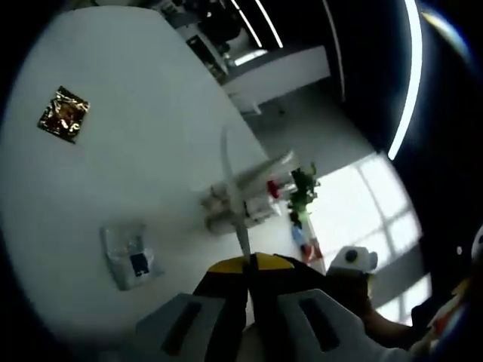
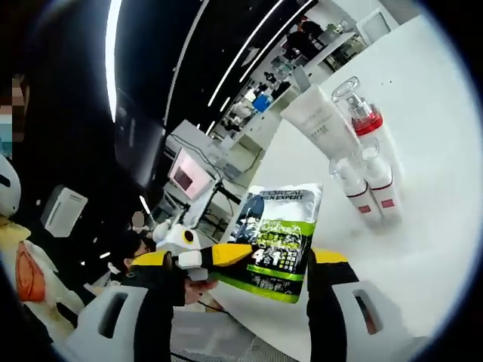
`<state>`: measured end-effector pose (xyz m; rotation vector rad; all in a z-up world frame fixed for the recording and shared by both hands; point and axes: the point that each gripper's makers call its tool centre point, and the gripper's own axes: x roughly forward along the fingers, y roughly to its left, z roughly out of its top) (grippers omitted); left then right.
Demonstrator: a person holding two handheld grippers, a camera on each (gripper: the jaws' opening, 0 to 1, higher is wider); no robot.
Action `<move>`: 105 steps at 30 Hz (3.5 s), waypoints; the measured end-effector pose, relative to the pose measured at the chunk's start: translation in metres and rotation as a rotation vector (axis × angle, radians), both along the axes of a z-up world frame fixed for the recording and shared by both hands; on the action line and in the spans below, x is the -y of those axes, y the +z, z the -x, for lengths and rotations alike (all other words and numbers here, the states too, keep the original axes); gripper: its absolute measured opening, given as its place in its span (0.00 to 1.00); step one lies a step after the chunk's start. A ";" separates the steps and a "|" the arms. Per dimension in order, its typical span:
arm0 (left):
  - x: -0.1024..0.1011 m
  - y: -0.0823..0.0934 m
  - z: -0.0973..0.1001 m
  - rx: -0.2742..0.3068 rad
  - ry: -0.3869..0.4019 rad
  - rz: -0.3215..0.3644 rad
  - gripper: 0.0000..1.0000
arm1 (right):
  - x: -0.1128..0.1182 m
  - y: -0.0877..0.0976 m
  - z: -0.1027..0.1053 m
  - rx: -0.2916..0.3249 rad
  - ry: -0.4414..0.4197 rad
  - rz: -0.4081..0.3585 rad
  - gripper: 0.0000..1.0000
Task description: Arrange the skincare products in the storage area until every visible bottle or jar stands upright without overlapping.
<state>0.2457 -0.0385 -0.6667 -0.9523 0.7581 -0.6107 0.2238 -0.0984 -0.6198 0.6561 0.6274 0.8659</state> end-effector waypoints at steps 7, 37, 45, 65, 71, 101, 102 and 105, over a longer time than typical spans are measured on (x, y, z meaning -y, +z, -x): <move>0.001 -0.023 -0.011 -0.040 0.010 -0.030 0.00 | 0.018 -0.012 -0.002 0.031 -0.033 0.077 0.91; 0.005 -0.073 -0.060 -0.085 -0.023 -0.203 0.00 | 0.079 -0.045 0.012 0.013 -0.113 0.245 1.00; -0.001 -0.083 -0.065 -0.080 -0.033 -0.331 0.00 | 0.086 -0.048 0.011 0.002 -0.126 0.245 1.00; -0.009 -0.087 -0.059 0.009 -0.108 -0.644 0.16 | 0.087 -0.047 0.011 -0.003 -0.130 0.234 1.00; -0.011 -0.088 -0.057 0.006 -0.116 -0.678 0.18 | 0.089 -0.049 0.011 -0.004 -0.131 0.230 1.00; -0.028 -0.080 -0.057 0.050 -0.137 -0.780 0.29 | 0.089 -0.049 0.010 -0.001 -0.135 0.228 1.00; -0.030 -0.080 -0.055 0.051 -0.133 -0.782 0.30 | 0.089 -0.050 0.010 0.000 -0.134 0.229 1.00; -0.035 -0.080 -0.052 0.050 -0.125 -0.787 0.34 | 0.088 -0.051 0.011 0.004 -0.125 0.232 1.00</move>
